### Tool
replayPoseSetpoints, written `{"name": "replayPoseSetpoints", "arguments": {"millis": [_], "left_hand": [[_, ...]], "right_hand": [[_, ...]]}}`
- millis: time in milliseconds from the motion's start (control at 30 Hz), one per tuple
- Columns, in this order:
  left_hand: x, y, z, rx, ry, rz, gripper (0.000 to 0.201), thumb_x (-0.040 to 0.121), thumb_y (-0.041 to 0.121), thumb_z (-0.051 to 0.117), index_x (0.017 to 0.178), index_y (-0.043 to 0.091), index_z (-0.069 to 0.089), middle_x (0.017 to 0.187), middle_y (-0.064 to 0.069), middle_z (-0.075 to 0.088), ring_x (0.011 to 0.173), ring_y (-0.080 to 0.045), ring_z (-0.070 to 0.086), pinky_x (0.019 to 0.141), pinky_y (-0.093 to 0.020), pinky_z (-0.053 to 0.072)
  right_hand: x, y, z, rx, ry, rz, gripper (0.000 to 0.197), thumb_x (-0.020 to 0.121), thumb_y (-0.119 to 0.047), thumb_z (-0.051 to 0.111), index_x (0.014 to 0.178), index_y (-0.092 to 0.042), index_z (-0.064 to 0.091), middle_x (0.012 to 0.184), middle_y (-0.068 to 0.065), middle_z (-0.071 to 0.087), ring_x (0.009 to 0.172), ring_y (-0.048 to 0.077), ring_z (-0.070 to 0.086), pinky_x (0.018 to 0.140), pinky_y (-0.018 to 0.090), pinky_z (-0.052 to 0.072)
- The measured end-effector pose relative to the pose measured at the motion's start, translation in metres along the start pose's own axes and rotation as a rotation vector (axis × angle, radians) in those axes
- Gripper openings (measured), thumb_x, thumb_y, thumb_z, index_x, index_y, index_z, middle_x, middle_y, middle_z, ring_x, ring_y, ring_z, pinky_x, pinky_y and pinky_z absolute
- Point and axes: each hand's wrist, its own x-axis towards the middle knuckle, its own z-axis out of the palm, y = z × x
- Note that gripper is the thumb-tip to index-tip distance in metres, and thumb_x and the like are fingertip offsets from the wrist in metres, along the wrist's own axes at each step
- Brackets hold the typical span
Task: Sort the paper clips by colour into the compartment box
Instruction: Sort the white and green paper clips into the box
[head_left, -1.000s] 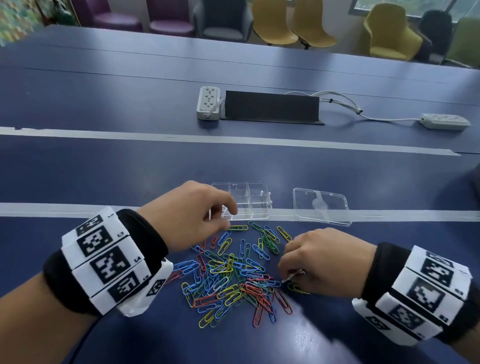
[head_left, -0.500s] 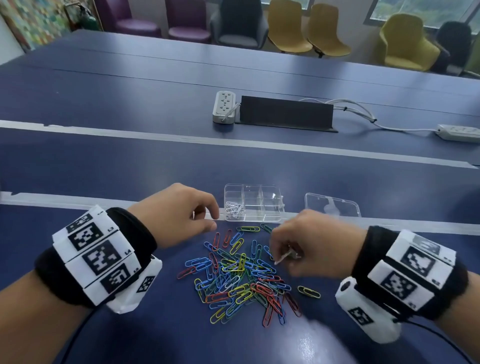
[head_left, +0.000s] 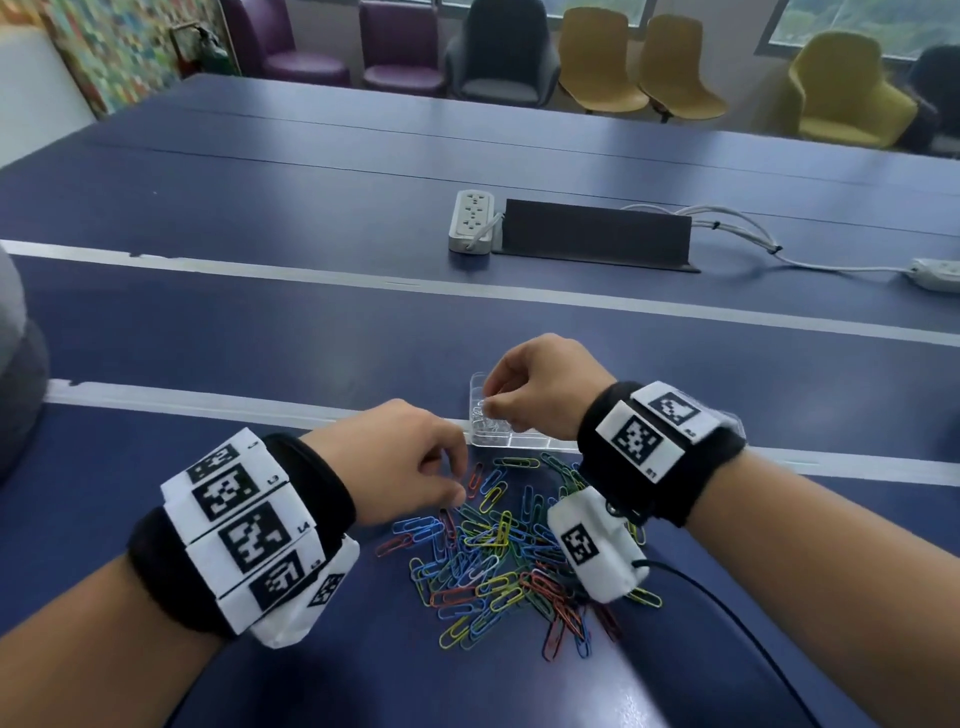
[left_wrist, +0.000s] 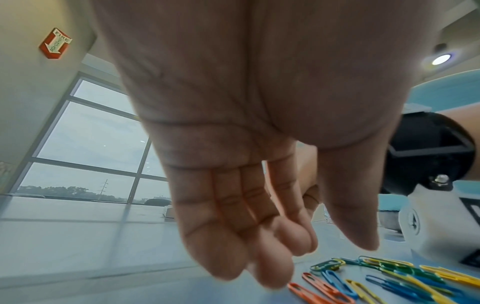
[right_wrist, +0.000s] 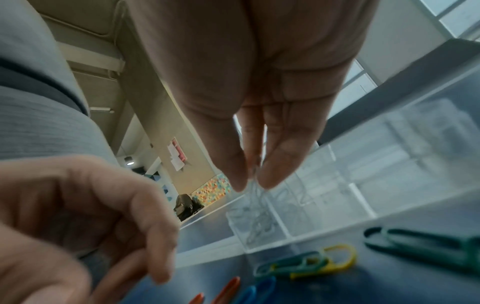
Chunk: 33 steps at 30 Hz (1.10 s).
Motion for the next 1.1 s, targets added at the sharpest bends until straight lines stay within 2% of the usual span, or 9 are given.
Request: {"name": "replayPoseSetpoints", "arguments": {"millis": [167, 333, 467, 533, 633, 800, 933, 1000, 1100], "left_hand": [[0.012, 0.004, 0.002, -0.005, 0.101, -0.043, 0.068, 0.082, 0.040, 0.062, 0.140, 0.033, 0.029, 0.079, 0.008, 0.059, 0.081, -0.018, 0.056, 0.078, -0.029, 0.047], [0.020, 0.005, 0.007, 0.132, 0.040, -0.052, 0.057, 0.084, 0.047, 0.056, 0.136, 0.035, 0.037, 0.114, -0.004, 0.062, 0.105, -0.024, 0.059, 0.088, -0.035, 0.049], [0.021, 0.007, 0.010, 0.156, 0.008, -0.051, 0.056, 0.085, 0.049, 0.054, 0.137, 0.036, 0.037, 0.111, -0.005, 0.062, 0.103, -0.025, 0.058, 0.079, -0.031, 0.046], [0.018, 0.009, 0.008, 0.132, 0.009, -0.049, 0.056, 0.086, 0.048, 0.054, 0.138, 0.037, 0.035, 0.098, -0.004, 0.061, 0.092, -0.023, 0.057, 0.072, -0.027, 0.040], [0.013, 0.008, 0.003, 0.075, 0.038, -0.032, 0.056, 0.085, 0.048, 0.056, 0.136, 0.036, 0.037, 0.084, 0.005, 0.056, 0.080, -0.017, 0.050, 0.075, -0.027, 0.043], [0.003, 0.010, -0.001, 0.088, 0.024, -0.020, 0.044, 0.085, 0.048, 0.056, 0.125, 0.032, 0.047, 0.077, 0.010, 0.055, 0.078, -0.014, 0.051, 0.078, -0.028, 0.045], [-0.007, 0.011, -0.001, 0.115, -0.006, 0.016, 0.015, 0.083, 0.044, 0.060, 0.086, 0.029, 0.059, 0.070, 0.011, 0.053, 0.067, -0.007, 0.049, 0.064, -0.025, 0.042], [-0.010, 0.012, 0.001, 0.138, -0.064, 0.034, 0.019, 0.080, 0.041, 0.064, 0.070, 0.029, 0.056, 0.064, 0.011, 0.054, 0.063, -0.004, 0.050, 0.061, -0.023, 0.041], [-0.012, 0.017, 0.005, 0.145, -0.128, 0.057, 0.017, 0.077, 0.040, 0.068, 0.070, 0.026, 0.061, 0.057, 0.009, 0.054, 0.056, -0.002, 0.048, 0.059, -0.022, 0.040]], "right_hand": [[-0.009, -0.005, -0.011, -0.158, 0.059, -0.094, 0.022, 0.083, -0.016, 0.055, 0.091, -0.018, 0.076, 0.092, 0.000, 0.074, 0.081, 0.014, 0.062, 0.078, 0.019, 0.045], [-0.017, 0.000, -0.006, -0.341, -0.093, -0.107, 0.035, 0.087, -0.010, 0.046, 0.107, -0.022, 0.071, 0.113, 0.003, 0.069, 0.106, 0.023, 0.061, 0.092, 0.027, 0.046], [-0.019, 0.005, -0.008, -0.338, -0.053, -0.147, 0.036, 0.089, -0.010, 0.043, 0.111, -0.022, 0.069, 0.115, 0.004, 0.067, 0.107, 0.023, 0.060, 0.090, 0.025, 0.043], [-0.019, 0.007, -0.007, -0.379, -0.092, -0.144, 0.038, 0.089, -0.010, 0.043, 0.114, -0.024, 0.067, 0.118, 0.004, 0.064, 0.109, 0.024, 0.058, 0.091, 0.027, 0.043], [-0.023, 0.008, -0.003, -0.415, -0.153, -0.153, 0.042, 0.089, -0.009, 0.042, 0.121, -0.027, 0.062, 0.121, 0.005, 0.060, 0.112, 0.024, 0.056, 0.093, 0.029, 0.042], [-0.028, 0.010, -0.010, -0.368, -0.051, -0.195, 0.039, 0.087, -0.008, 0.042, 0.113, -0.026, 0.065, 0.111, 0.004, 0.060, 0.102, 0.022, 0.057, 0.091, 0.030, 0.044], [-0.042, 0.014, -0.015, -0.366, -0.029, -0.251, 0.030, 0.082, -0.010, 0.049, 0.095, -0.024, 0.071, 0.097, 0.001, 0.065, 0.078, 0.016, 0.051, 0.084, 0.030, 0.049], [-0.053, 0.011, -0.013, -0.385, -0.136, -0.330, 0.025, 0.080, -0.010, 0.053, 0.090, -0.022, 0.073, 0.089, -0.001, 0.069, 0.074, 0.014, 0.054, 0.080, 0.029, 0.050], [-0.071, 0.002, 0.000, -0.467, -0.379, -0.433, 0.022, 0.082, -0.014, 0.056, 0.094, -0.023, 0.072, 0.090, 0.000, 0.069, 0.078, 0.016, 0.058, 0.076, 0.027, 0.048]]}}
